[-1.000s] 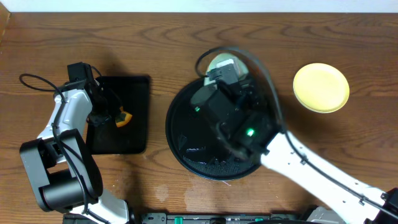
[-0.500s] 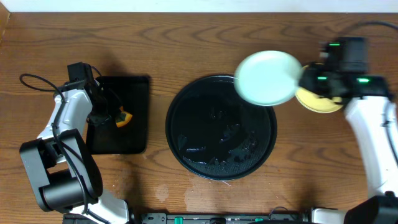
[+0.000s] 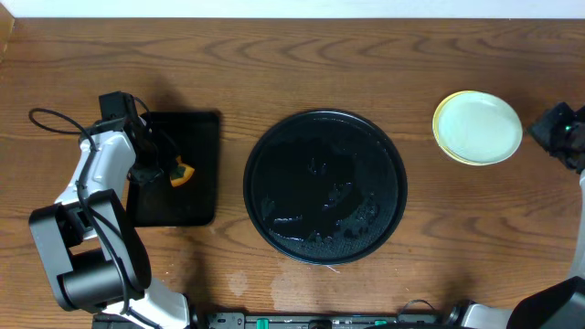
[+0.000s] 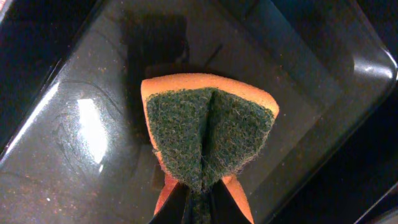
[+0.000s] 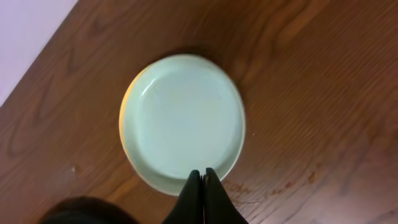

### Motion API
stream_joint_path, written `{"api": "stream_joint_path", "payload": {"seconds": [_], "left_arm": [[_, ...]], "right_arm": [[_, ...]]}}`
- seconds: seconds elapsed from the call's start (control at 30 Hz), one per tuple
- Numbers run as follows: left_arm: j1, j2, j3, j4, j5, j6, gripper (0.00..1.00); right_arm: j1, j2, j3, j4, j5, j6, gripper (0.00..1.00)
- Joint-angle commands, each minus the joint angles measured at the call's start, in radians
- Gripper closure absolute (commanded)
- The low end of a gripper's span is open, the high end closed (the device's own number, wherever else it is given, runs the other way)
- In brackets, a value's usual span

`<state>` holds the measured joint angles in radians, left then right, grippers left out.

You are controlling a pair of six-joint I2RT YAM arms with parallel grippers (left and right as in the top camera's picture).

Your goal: Clean dirty plates on tray and stack at the side

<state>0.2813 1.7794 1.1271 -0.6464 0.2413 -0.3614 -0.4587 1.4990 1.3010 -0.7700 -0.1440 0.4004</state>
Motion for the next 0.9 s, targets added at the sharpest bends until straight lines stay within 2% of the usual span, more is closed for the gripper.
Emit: {"api": "stream_joint_path", "payload": {"seconds": [0.0,0.07,0.13,0.17,0.2,0.27,0.37,0.4,0.43,0.6,0.87], "left_arm": [[0.005,-0.001,0.003,0.002,0.009,0.014,0.92],[0.004,-0.001,0.003,0.004,0.009,0.014,0.92],[0.005,-0.001,0.003,0.005,0.009,0.014,0.92],[0.005,-0.001,0.003,0.006,0.009,0.014,0.92],[0.005,-0.001,0.003,0.008,0.009,0.017,0.92],[0.004,-0.007,0.003,0.021,0.01,0.053,0.93],[0.004,-0.045,0.003,0.027,0.01,0.084,0.93],[0.004,-0.088,0.004,0.027,0.01,0.089,0.94],[0.004,-0.112,0.004,0.027,0.01,0.089,0.93],[0.003,-0.191,0.002,0.046,0.009,0.092,0.93],[0.003,-0.066,-0.026,0.057,0.002,0.092,0.92]], "right_arm": [[0.005,0.034,0.011,-0.001,-0.024,-0.017,0.98],[0.017,0.048,0.011,-0.006,-0.071,-0.037,0.91],[0.035,0.06,0.011,-0.009,-0.14,-0.077,0.66],[0.046,0.066,0.011,-0.013,-0.182,-0.096,0.51],[0.061,0.071,0.011,-0.018,-0.229,-0.118,0.44],[0.102,0.074,0.011,-0.032,-0.312,-0.175,0.39],[0.169,0.074,0.011,-0.05,-0.324,-0.201,0.31],[0.207,0.074,0.011,-0.053,-0.324,-0.2,0.18],[0.236,0.074,0.011,-0.053,-0.324,-0.2,0.01],[0.387,0.074,0.011,-0.024,-0.324,-0.183,0.01],[0.581,0.074,0.011,-0.002,-0.285,-0.161,0.01]]}}
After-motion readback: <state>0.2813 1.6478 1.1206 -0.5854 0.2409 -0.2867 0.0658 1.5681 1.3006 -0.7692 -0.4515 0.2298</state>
